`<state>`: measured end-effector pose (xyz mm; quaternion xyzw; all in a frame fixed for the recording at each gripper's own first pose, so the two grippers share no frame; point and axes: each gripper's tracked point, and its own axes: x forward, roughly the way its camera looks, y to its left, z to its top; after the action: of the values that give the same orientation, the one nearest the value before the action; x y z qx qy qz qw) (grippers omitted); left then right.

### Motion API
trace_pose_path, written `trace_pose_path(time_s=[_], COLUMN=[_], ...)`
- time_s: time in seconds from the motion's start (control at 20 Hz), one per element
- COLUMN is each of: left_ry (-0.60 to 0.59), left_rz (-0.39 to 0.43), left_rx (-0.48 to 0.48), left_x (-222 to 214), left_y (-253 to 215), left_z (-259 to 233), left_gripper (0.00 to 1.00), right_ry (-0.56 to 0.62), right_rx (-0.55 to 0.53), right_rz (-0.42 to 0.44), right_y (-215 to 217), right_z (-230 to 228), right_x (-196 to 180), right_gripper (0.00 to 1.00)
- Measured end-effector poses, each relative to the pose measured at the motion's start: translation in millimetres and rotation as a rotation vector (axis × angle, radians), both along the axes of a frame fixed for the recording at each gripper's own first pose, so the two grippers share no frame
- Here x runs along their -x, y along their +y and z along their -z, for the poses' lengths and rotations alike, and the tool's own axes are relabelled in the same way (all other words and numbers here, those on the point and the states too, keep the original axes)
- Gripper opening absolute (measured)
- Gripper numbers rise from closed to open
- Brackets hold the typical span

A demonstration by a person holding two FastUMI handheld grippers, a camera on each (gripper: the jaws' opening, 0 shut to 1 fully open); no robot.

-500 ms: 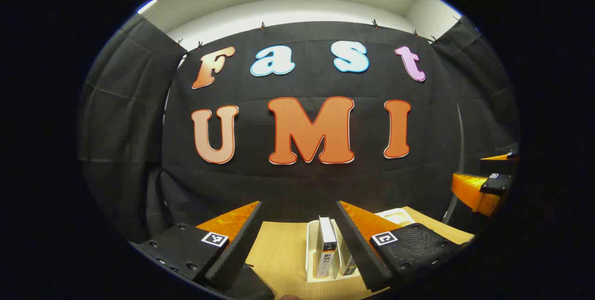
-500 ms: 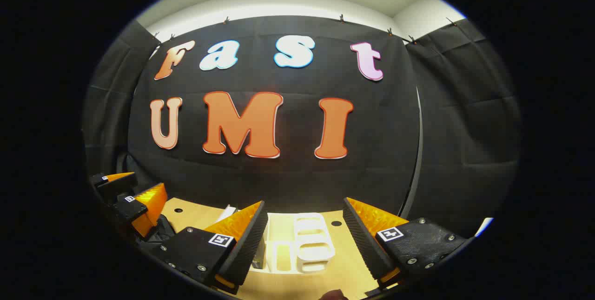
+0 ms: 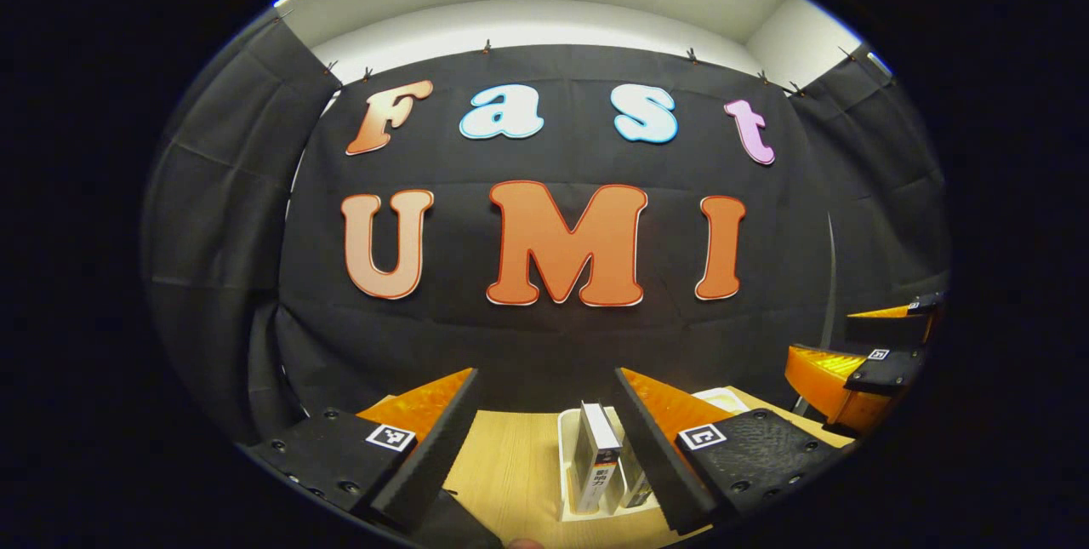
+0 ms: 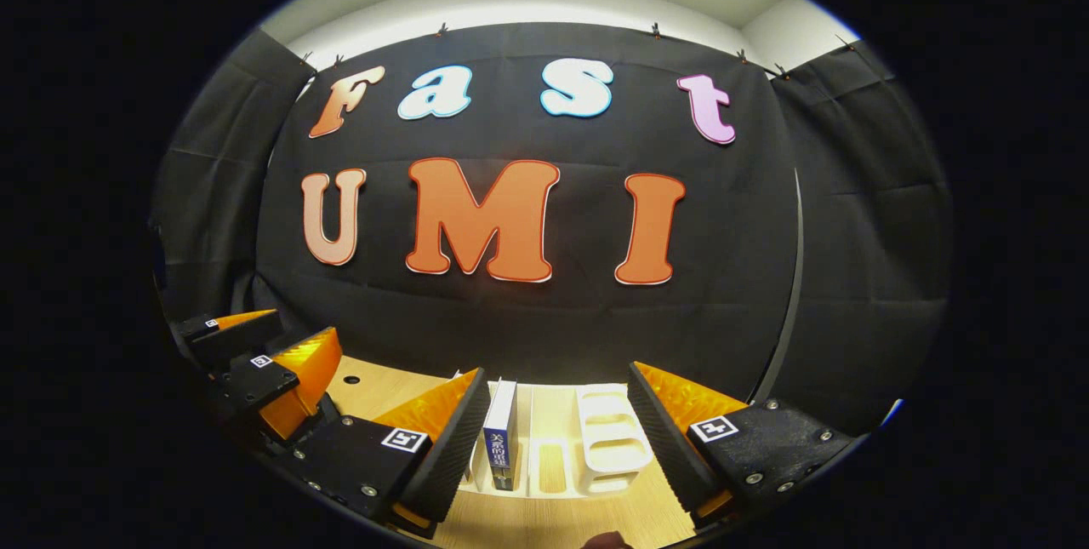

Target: Open the schoolbag, grab two books from the bookshelf and put them into the schoolbag.

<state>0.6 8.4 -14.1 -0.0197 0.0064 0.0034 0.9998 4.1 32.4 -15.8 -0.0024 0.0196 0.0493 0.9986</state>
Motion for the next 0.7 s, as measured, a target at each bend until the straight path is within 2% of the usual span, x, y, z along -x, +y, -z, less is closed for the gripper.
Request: trace_pose_path(time_s=[0.15,0.3,0.5,0.7], left_ry=[-0.023,-0.01,-0.018,-0.048], left_rz=[0.008,0.023,0.038,0.01], left_rx=[-0.025,-0.03,-0.038,-0.029], left_x=[-4,-3,-1,5], left_y=[-14,-33,-49,-46], left_z=[-14,-11,-13,-21], left_gripper=[0.98,0.98,0.96,0.96], right_ry=[-0.029,-0.065,-0.053,-0.05], right_rx=[-0.013,-0.012,-0.006,-0.014], right_rz=[-0.036,-0.024,-0.021,-0.035], right_y=[-4,-18,-28,-33], right_z=[-7,-13,-8,-6], right_x=[-6,-8,-7,-8], right_gripper=[0.96,0.96,0.96,0.96])
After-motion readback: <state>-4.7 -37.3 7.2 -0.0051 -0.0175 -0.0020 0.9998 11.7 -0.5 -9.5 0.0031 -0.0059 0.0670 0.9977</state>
